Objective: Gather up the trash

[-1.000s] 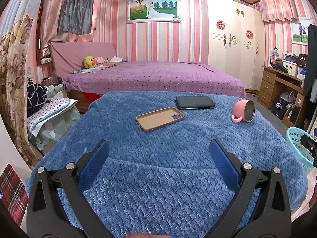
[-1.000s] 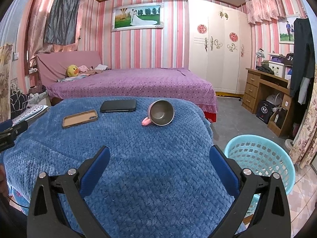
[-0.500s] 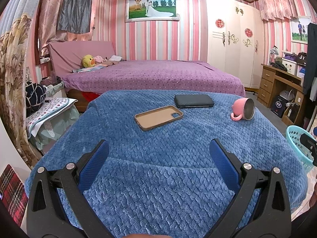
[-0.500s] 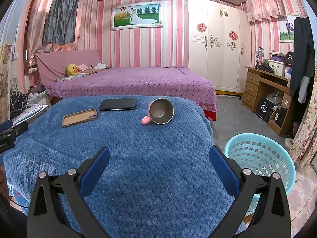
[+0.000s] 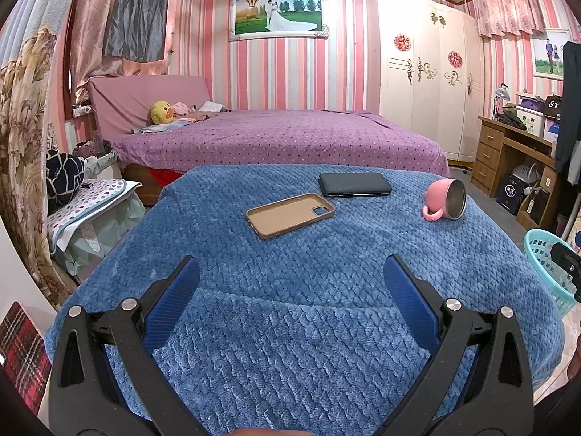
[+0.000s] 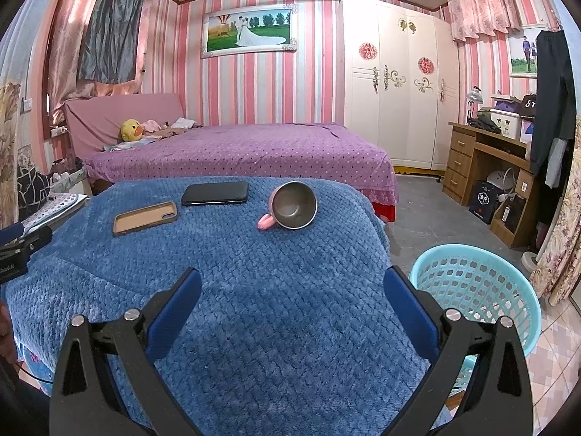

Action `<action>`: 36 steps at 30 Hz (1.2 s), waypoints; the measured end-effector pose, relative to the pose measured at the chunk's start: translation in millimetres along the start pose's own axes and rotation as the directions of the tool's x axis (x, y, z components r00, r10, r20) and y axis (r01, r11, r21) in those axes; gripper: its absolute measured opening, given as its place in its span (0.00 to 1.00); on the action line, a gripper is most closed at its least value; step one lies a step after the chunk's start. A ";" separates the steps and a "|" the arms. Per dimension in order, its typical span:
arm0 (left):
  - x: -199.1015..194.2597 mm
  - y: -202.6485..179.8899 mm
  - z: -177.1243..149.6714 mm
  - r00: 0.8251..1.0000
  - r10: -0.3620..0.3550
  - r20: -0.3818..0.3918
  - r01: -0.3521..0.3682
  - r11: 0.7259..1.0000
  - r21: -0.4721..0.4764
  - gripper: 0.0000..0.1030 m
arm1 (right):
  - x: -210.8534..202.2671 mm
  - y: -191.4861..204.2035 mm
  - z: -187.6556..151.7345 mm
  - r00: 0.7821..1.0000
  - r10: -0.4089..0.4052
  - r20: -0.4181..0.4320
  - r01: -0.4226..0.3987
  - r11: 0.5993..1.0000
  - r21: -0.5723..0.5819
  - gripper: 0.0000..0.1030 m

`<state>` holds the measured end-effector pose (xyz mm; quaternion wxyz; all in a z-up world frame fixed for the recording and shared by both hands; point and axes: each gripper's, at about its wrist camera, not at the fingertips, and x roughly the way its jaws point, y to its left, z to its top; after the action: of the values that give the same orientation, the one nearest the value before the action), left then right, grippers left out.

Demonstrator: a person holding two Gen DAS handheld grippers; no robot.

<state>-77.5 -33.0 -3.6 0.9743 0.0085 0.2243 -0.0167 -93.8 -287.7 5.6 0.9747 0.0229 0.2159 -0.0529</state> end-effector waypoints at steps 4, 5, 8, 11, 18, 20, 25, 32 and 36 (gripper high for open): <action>-0.1 0.0 0.0 1.000 0.000 0.001 0.000 1.000 -0.002 0.95 | 0.1 1.3 -0.4 1.000 0.001 0.000 -0.001 1.000 -0.005 0.95; -0.1 -0.1 0.1 1.000 0.000 0.001 0.000 1.000 -0.002 0.95 | -0.2 1.5 -0.1 1.000 0.001 0.001 -0.001 1.000 -0.005 0.95; 0.0 0.1 0.0 1.000 0.000 0.001 0.000 1.000 -0.001 0.95 | 0.1 1.1 0.0 1.000 0.000 0.001 0.000 1.000 -0.001 0.95; -0.1 0.0 0.0 1.000 -0.002 0.001 0.002 1.000 -0.001 0.95 | 0.3 1.6 0.0 1.000 0.000 0.001 0.000 1.000 -0.003 0.95; 0.5 -0.5 -0.2 1.000 -0.003 0.001 0.003 1.000 -0.002 0.95 | 1.2 1.4 -0.4 1.000 -0.001 0.000 0.001 1.000 -0.005 0.95; 0.5 -0.5 -0.3 1.000 -0.002 0.001 0.002 1.000 -0.003 0.95 | 1.6 1.1 -0.7 1.000 -0.001 -0.001 0.001 1.000 -0.003 0.95; 0.5 -1.6 0.1 1.000 -0.003 0.001 0.003 1.000 -0.003 0.95 | 1.6 1.6 -1.0 1.000 0.001 -0.002 -0.001 1.000 -0.008 0.95; 0.5 -2.2 0.1 1.000 -0.003 0.001 0.003 1.000 -0.004 0.95 | 1.8 2.1 -0.7 1.000 0.000 -0.004 0.000 1.000 -0.008 0.95; 0.5 -1.9 0.0 1.000 -0.003 0.001 0.003 1.000 -0.003 0.95 | 1.6 2.9 -0.7 1.000 0.000 -0.003 0.000 1.000 -0.008 0.95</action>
<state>-77.1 -34.9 -3.8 0.9744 0.0065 0.2240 -0.0179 -92.3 -284.9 4.4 0.9745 0.0190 0.2176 -0.0519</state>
